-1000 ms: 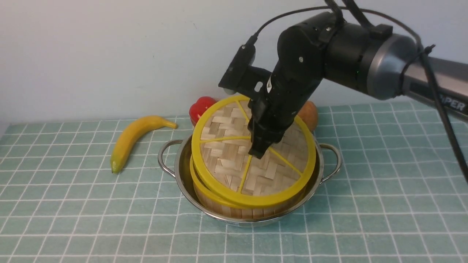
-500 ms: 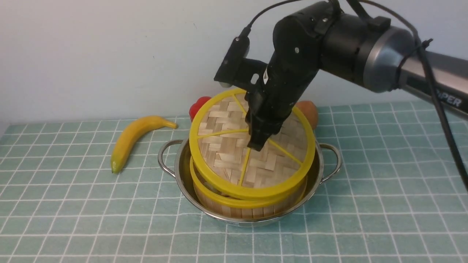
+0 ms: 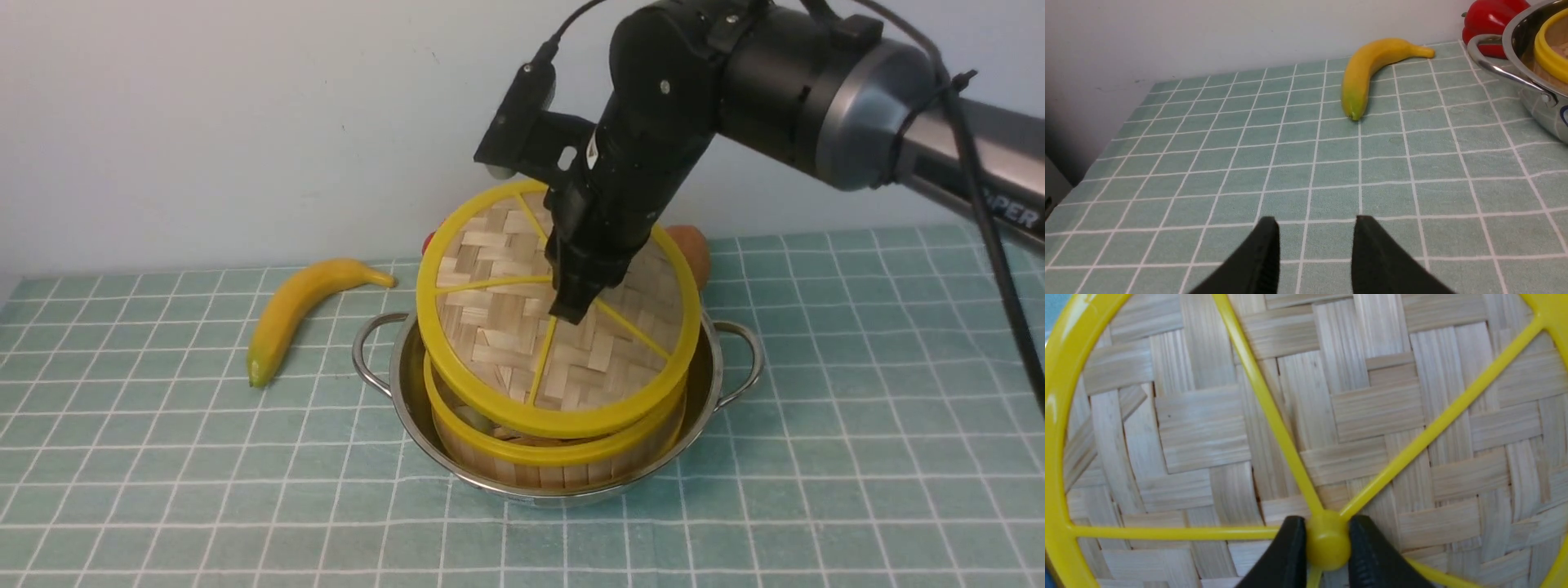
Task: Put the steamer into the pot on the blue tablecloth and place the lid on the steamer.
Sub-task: 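Place the bamboo steamer lid onto the steamer basket in the pot with the right gripper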
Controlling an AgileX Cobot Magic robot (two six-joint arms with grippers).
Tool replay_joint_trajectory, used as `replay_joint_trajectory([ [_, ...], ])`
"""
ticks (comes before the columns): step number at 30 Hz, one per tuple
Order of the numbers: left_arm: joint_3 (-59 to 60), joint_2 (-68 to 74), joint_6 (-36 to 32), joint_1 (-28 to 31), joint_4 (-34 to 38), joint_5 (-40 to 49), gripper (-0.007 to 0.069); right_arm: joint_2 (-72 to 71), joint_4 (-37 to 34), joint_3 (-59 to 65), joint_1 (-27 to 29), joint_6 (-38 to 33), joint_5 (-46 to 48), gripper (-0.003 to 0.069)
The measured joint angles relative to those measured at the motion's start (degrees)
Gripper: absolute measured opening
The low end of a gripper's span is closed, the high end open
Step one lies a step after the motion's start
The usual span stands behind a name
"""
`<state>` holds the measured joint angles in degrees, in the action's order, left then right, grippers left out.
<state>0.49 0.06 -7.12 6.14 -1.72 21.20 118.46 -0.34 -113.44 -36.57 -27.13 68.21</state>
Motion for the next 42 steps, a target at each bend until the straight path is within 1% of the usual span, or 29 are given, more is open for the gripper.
replay_joint_trajectory([
  [7, 0.00, 0.00, 0.00, 0.00, 0.00, 0.00, 0.0243, 0.13, -1.55, -0.32, 0.00, 0.73, 2.53, 0.0148],
  [13, 0.00, 0.00, 0.00, 0.00, 0.00, 0.00, 0.0243, 1.27, -2.19, -0.32, 0.00, 0.73, 0.21, 0.0148],
  [23, 0.00, 0.00, 0.00, 0.00, 0.00, 0.00, 0.0243, 3.06, -2.37, -0.32, 0.00, 1.14, 0.99, 0.0148],
  [42, 0.00, 0.00, 0.00, 0.00, 0.00, 0.00, 0.0243, 3.06, -2.31, -0.25, 0.00, -0.26, -1.74, 0.0148],
])
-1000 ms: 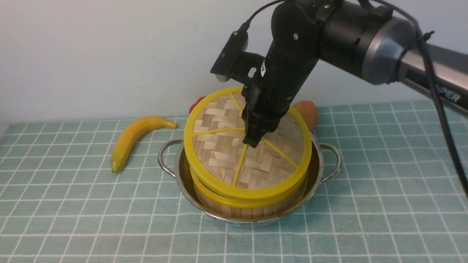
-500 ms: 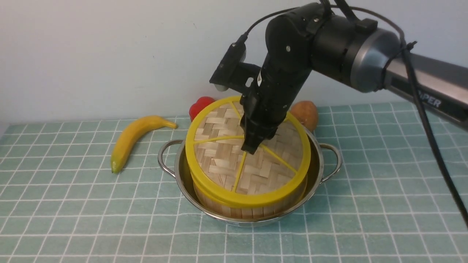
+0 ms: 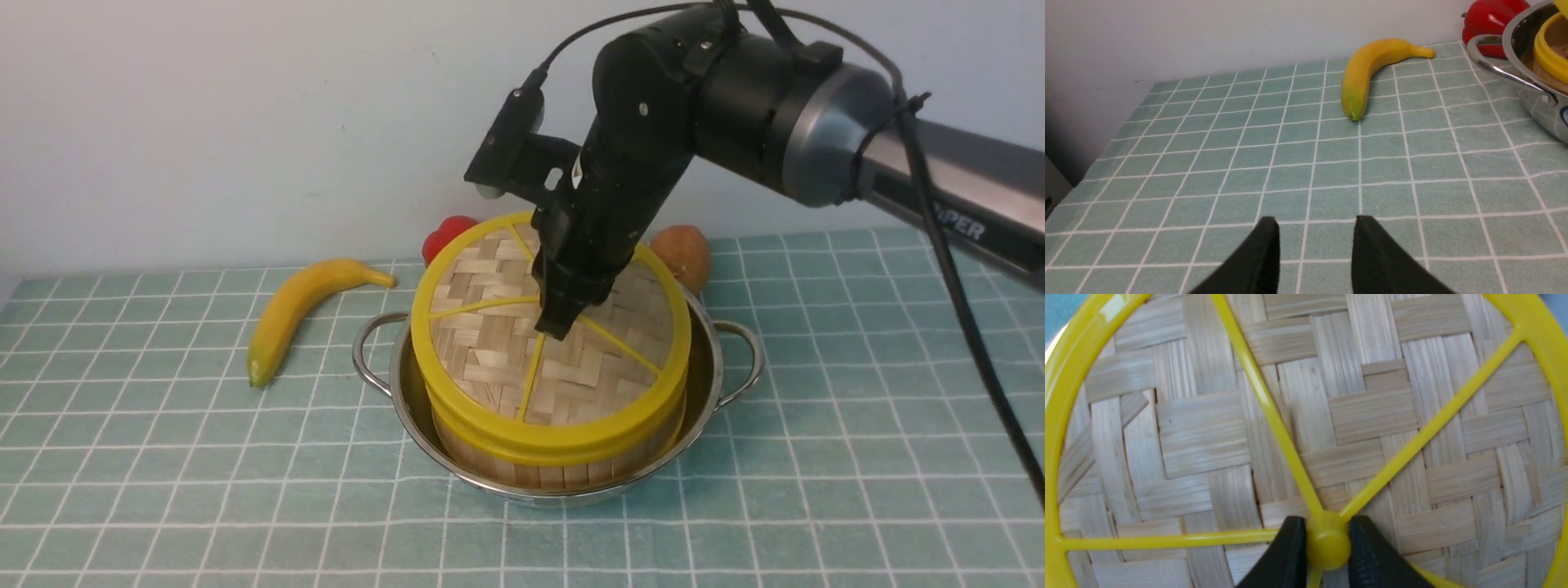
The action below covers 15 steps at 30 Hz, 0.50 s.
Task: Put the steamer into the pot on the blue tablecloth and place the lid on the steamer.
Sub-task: 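Place the bamboo steamer lid onto the steamer basket in the pot with the right gripper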
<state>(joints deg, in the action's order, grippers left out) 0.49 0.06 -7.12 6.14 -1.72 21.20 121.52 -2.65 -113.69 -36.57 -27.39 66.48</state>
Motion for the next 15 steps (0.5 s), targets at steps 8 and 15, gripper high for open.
replay_joint_trajectory([
  [8, 0.00, 0.00, 0.00, 0.00, 0.00, 0.00, 0.0243, 1.11, 0.00, 0.69, 0.00, 0.00, -0.07, 0.0148],
  [15, 0.00, 0.00, 0.00, 0.00, 0.00, 0.00, 0.0243, 1.66, 0.00, 1.04, 0.00, -0.61, -1.27, 0.0148],
])
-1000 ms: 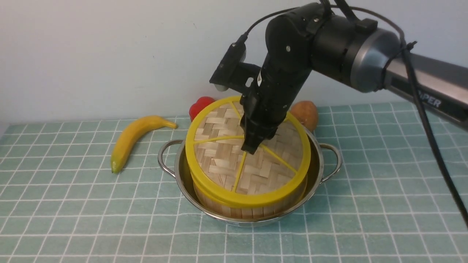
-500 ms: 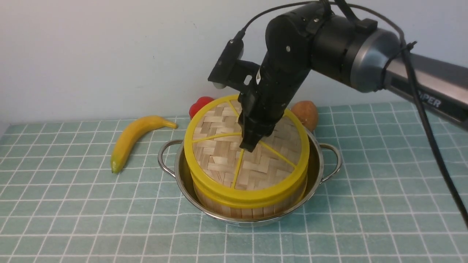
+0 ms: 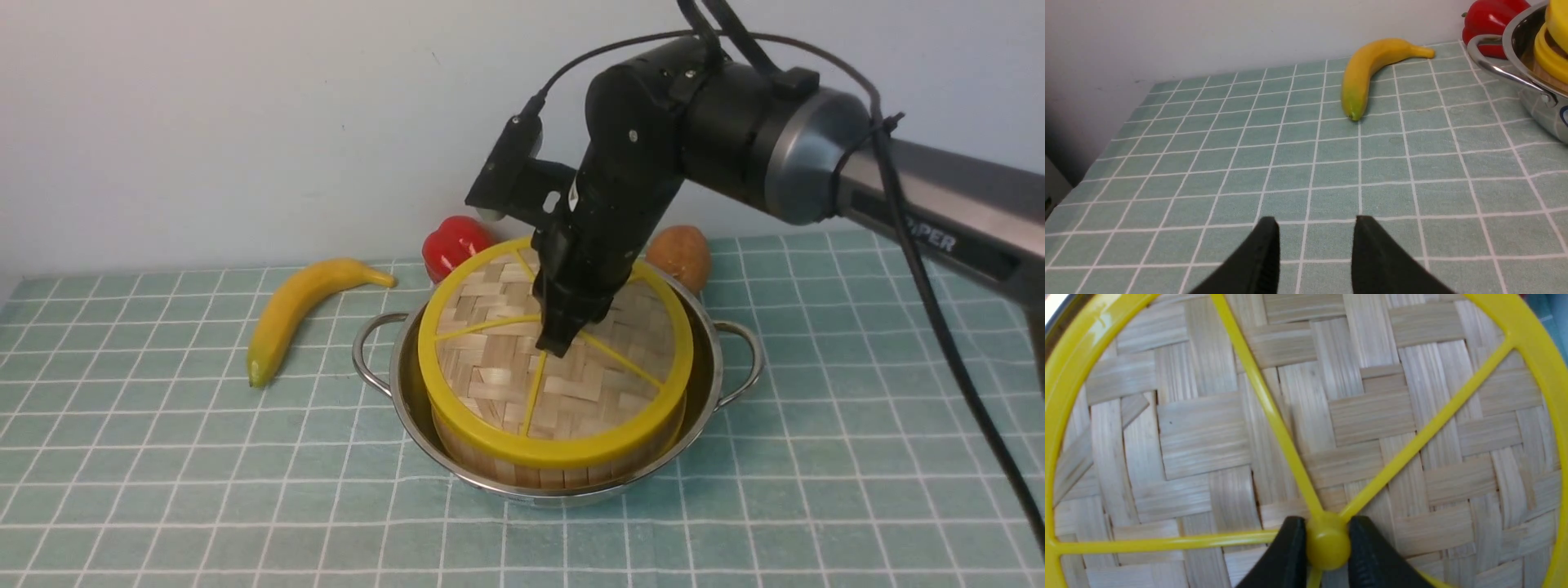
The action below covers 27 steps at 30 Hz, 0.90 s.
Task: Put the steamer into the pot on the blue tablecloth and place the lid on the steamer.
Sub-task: 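Place the bamboo steamer lid onto the steamer basket in the pot with the right gripper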
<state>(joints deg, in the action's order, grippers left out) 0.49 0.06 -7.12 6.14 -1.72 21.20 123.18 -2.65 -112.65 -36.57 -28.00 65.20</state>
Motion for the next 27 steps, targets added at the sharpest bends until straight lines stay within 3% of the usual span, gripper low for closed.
replay_joint_trajectory([
  [27, 0.00, 0.00, 0.00, 0.00, 0.00, 0.00, 0.0243, 2.12, 1.28, 0.00, 0.00, -5.42, -3.72, 0.0148],
])
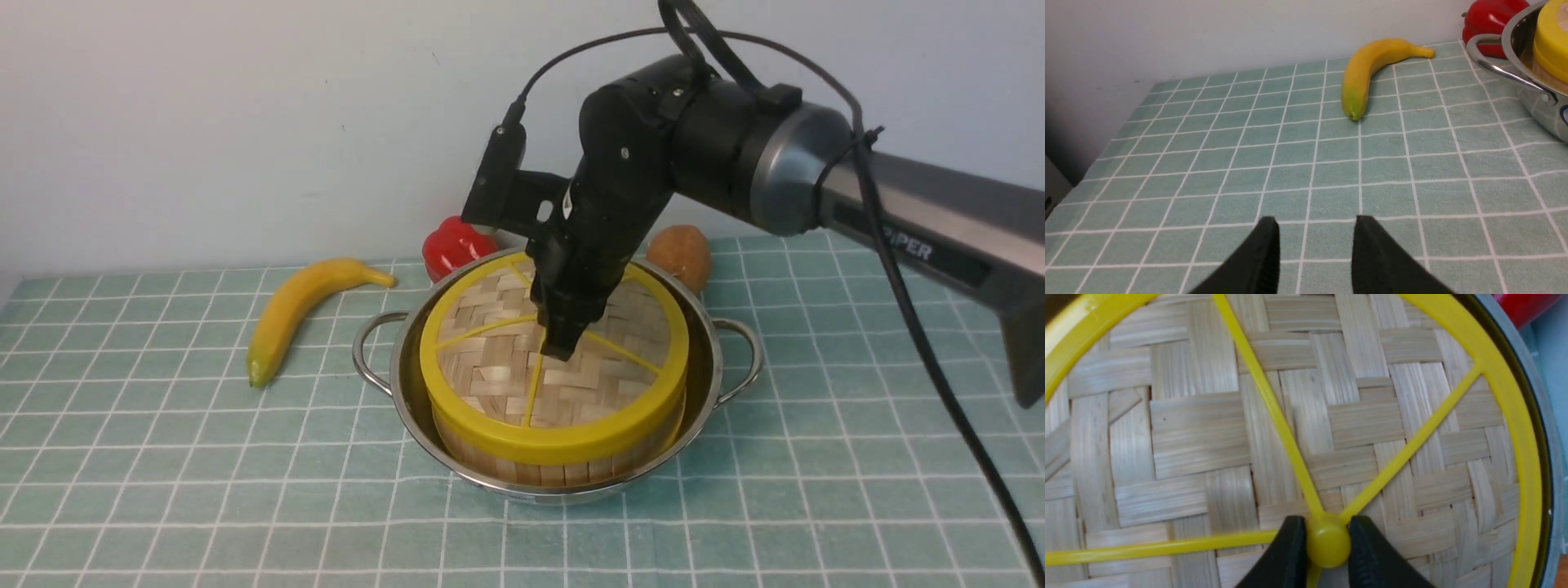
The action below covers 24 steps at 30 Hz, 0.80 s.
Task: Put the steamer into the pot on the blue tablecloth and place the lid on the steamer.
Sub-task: 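Place the bamboo steamer lid onto the steamer basket in the pot with the right gripper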
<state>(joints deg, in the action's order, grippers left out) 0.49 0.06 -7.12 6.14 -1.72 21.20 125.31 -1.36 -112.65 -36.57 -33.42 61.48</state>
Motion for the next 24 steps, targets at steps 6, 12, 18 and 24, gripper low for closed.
replay_joint_trajectory([
  [6, 0.00, 0.00, 0.00, 0.00, 0.00, 0.00, 0.0243, 0.07, 0.00, 0.00, 0.05, 0.00, -0.12, 0.0148],
  [12, 0.00, 0.00, 0.00, 0.00, 0.00, 0.00, 0.0243, 0.07, 0.00, 0.00, 0.05, 0.10, -0.12, 0.0148],
  [18, 0.00, 0.00, 0.00, 0.00, 0.00, 0.00, 0.0243, 0.13, 0.72, -1.87, 0.05, 1.19, 0.96, 0.0328],
  [24, 0.00, 0.00, 0.00, 0.00, 0.00, 0.00, 0.0243, -0.75, 4.70, -9.38, 0.05, 6.40, 7.64, 0.0446],
])
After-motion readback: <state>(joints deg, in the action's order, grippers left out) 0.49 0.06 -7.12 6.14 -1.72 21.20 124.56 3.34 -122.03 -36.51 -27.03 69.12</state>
